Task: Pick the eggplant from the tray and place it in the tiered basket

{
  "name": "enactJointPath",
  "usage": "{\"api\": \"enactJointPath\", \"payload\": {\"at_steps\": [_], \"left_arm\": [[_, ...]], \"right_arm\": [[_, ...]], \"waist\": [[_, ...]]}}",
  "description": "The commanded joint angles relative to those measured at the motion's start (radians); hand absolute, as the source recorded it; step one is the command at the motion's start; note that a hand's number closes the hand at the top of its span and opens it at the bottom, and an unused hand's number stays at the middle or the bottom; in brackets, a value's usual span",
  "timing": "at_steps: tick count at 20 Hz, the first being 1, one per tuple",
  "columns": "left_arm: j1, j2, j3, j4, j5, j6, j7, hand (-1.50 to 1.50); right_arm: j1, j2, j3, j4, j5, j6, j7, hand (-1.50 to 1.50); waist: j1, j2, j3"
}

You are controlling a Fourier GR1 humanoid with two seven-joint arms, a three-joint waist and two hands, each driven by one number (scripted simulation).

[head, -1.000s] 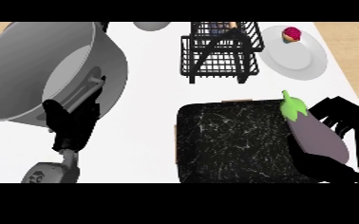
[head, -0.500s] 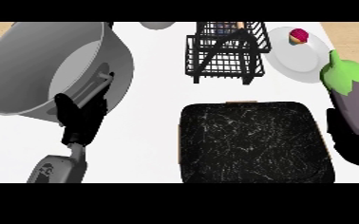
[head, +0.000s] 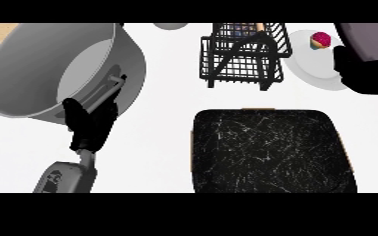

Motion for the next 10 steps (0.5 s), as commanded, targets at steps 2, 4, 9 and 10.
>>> {"api": "enactJointPath", "payload": {"at_steps": [2,4,9,10], "left_arm": [[-0.027,-0.012,0.000,0.024,0.015,-0.033,-0.006,0.00],[-0.020,-0.009,-0.015,-0.016,0.007,-0.034,0.010,0.00],[-0.022,-0.008,0.002,0.052,-0.005,-0.057,-0.043,0.00],[-0.005,-0.002,0.001,-0.005,-0.004,-0.045,-0.021,0.00]], "right_arm": [[-0.231,0.126,0.053,0.234,0.044,0.013,0.111,1.50],[-0.282,0.141,0.031,0.362,0.058,0.017,0.064,1.50],[-0.292,0.247,0.020,0.574,0.147,-0.087,-0.105,1.50],[-0.317,0.279,0.026,0.663,0.185,-0.138,-0.142,1.50]], "waist": [[0.006,0.005,-0.005],[0.009,0.006,-0.004],[-0.008,0.007,-0.003],[0.006,0.009,-0.003]]}}
